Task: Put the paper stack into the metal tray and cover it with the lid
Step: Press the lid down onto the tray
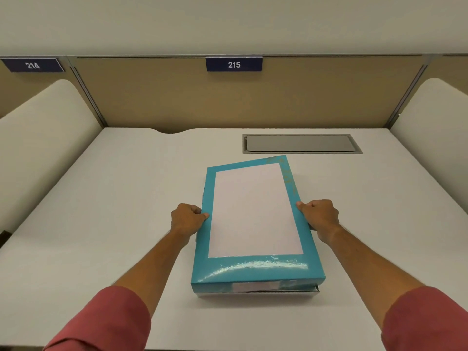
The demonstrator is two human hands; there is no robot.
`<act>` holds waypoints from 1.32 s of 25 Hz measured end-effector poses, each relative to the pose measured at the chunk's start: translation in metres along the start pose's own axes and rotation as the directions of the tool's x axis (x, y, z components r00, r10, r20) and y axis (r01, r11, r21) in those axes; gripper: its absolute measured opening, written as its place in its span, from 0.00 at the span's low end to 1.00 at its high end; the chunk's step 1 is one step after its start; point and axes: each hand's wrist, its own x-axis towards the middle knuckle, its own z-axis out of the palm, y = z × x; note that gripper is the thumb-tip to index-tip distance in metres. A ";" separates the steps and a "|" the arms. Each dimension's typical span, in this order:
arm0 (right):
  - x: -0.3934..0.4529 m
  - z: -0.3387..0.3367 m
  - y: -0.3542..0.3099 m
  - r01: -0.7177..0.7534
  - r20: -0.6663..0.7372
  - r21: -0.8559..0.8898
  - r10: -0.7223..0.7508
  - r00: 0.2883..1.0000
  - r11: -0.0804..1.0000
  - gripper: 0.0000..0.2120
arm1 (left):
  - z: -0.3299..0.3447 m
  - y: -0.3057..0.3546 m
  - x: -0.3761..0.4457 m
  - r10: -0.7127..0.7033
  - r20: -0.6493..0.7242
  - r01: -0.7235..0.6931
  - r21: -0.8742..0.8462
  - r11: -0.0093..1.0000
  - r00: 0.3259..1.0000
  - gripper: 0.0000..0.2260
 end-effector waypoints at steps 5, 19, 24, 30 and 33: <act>-0.001 -0.006 0.000 -0.021 0.031 0.035 0.020 0.999 0.999 0.17 | -0.001 0.001 -0.002 -0.013 -0.030 0.013 -0.003 1.000 0.999 0.15; -0.007 -0.018 -0.010 0.034 -0.013 0.052 -0.033 0.999 0.998 0.16 | -0.013 0.015 -0.011 0.088 -0.108 -0.089 -0.004 0.996 0.990 0.12; -0.010 -0.019 -0.008 0.053 -0.028 0.087 -0.051 0.998 0.995 0.15 | -0.014 0.014 -0.018 0.118 -0.140 -0.126 -0.051 0.991 0.983 0.14; -0.007 -0.016 -0.020 0.062 -0.029 0.114 -0.059 0.998 0.992 0.14 | -0.024 0.026 -0.012 0.107 -0.138 -0.117 -0.070 0.991 0.985 0.12; -0.009 -0.018 -0.010 0.016 -0.007 0.101 -0.016 1.000 0.995 0.17 | -0.023 0.026 -0.013 0.112 -0.120 -0.118 -0.041 0.992 0.986 0.12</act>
